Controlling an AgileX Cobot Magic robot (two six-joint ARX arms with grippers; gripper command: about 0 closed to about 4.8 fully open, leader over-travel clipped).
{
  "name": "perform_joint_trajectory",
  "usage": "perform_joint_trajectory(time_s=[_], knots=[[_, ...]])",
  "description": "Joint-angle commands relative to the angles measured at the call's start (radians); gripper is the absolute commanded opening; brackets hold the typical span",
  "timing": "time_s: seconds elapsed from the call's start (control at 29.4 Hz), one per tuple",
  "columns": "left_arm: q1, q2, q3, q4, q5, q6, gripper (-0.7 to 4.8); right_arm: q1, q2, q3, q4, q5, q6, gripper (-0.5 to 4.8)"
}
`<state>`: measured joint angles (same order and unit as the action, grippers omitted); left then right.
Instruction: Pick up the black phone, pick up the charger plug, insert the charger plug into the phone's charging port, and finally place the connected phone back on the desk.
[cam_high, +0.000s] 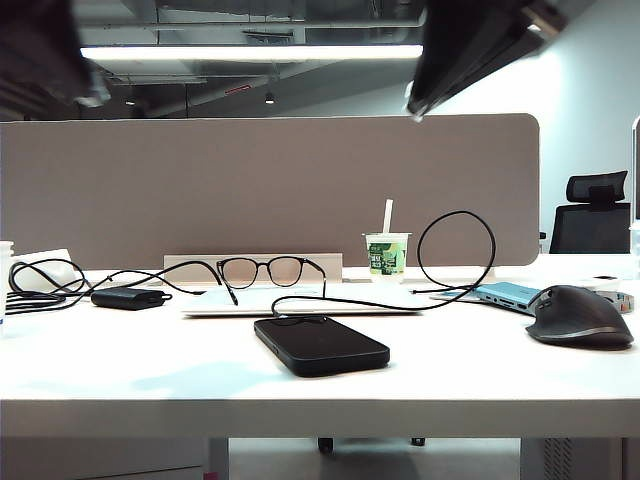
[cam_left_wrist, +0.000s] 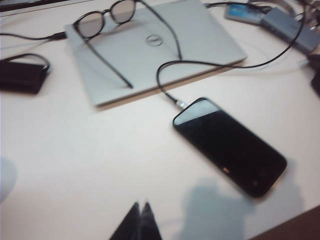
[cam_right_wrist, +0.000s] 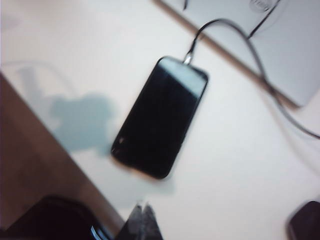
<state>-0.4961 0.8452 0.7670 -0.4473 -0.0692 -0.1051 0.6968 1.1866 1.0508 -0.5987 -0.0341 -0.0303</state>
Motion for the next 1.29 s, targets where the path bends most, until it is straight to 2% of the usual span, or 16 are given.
perform_joint_trajectory(time_s=[0.03,0.24,0.48,0.58,0.78,1.02,1.12,1.29], knots=[[-0.002,-0.107,-0.078,0.000,-0.020,0.001,-0.07,-0.006,-0.090,-0.066,0.082,0.015,-0.009,-0.06],[-0.002,-0.322,-0.235,0.072,-0.020,0.001,-0.07,-0.006,-0.257,-0.226,0.240,0.044,-0.031,-0.06],[-0.002,-0.549,-0.391,0.151,-0.024,0.004,-0.06,-0.007,-0.436,-0.443,0.425,0.191,-0.031,-0.06],[-0.002,-0.620,-0.449,0.150,-0.024,0.003,-0.07,-0.006,-0.484,-0.503,0.430,0.247,-0.028,-0.05],[-0.002,-0.718,-0.528,0.160,-0.024,0.006,-0.07,-0.005,-0.516,-0.537,0.401,0.238,-0.026,-0.05],[-0.002,-0.774,-0.624,0.314,-0.025,0.025,-0.07,-0.006,-0.516,-0.537,0.401,0.238,-0.026,-0.05],[-0.002,-0.774,-0.667,0.385,-0.050,-0.004,-0.07,-0.006,-0.516,-0.537,0.401,0.238,-0.026,-0.05],[-0.002,-0.774,-0.692,0.412,-0.050,-0.004,-0.07,-0.006,-0.517,-0.537,0.401,0.238,-0.026,-0.04]])
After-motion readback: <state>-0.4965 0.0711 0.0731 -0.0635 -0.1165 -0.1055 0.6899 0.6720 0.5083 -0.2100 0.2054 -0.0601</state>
